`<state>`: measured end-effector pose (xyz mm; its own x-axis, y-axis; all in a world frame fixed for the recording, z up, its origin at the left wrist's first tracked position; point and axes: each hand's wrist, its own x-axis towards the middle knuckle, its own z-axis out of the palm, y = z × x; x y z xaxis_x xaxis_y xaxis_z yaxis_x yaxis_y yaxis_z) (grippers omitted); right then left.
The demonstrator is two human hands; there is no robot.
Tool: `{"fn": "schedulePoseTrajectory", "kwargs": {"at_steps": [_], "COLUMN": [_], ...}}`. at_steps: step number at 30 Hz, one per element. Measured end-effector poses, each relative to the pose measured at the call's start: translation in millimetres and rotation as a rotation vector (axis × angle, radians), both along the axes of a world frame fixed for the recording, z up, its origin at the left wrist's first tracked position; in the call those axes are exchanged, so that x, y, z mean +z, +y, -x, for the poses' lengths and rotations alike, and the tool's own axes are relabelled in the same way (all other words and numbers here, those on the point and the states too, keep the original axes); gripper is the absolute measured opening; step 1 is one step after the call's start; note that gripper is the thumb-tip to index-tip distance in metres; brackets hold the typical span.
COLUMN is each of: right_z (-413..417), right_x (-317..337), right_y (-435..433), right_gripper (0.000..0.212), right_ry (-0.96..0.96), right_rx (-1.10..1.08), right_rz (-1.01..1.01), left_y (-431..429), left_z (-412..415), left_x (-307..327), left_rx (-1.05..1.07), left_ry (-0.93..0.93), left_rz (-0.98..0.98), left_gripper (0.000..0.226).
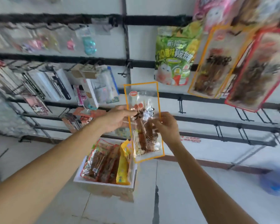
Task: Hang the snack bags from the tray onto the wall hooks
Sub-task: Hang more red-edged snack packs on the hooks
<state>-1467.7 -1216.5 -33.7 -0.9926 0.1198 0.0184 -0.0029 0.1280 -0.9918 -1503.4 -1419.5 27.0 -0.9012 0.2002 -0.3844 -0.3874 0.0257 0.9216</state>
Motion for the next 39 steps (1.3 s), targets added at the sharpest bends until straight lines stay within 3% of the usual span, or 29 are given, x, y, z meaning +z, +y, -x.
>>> {"fn": "schedulePoseTrajectory", "kwargs": {"at_steps": [3, 6, 9, 16, 22, 27, 33, 39], "right_z": [-20.6, -40.9, -55.2, -58.7, -54.7, -52.4, -42.1, -11.3], "right_x": [1.4, 0.1, 10.0, 71.4, 101.7, 102.4, 103.7, 136.7], "right_y": [46.9, 100.5, 157.5, 244.7, 281.4, 302.0, 306.1, 297.1], "right_gripper": [0.037, 0.030, 0.017, 0.022, 0.015, 0.020, 0.020, 0.009], "right_ry": [0.057, -0.002, 0.024, 0.060, 0.212, 0.224, 0.201, 0.295], "right_rx": [-0.175, -0.184, -0.140, -0.098, -0.166, -0.203, -0.234, -0.225], "right_rz": [-0.188, -0.270, -0.159, 0.262, 0.080, 0.020, -0.004, -0.037], "left_y": [51.5, 107.4, 160.5, 252.6, 293.2, 322.4, 343.8, 337.5], "left_z": [-1.1, -3.5, -9.9, -23.6, -27.6, -19.2, 4.1, 31.9], "left_x": [6.8, 13.2, 18.9, 31.6, 46.3, 68.6, 93.6, 96.5], "left_rx": [-0.023, -0.085, -0.148, -0.228, -0.276, -0.126, -0.228, -0.236], "left_ry": [0.062, 0.114, 0.161, 0.217, 0.344, 0.449, 0.642, 0.699], "left_rz": [0.071, 0.099, 0.088, 0.060, 0.091, -0.070, 0.068, 0.115], "left_gripper": [0.015, 0.011, 0.009, 0.006, 0.015, 0.016, 0.011, 0.008]}}
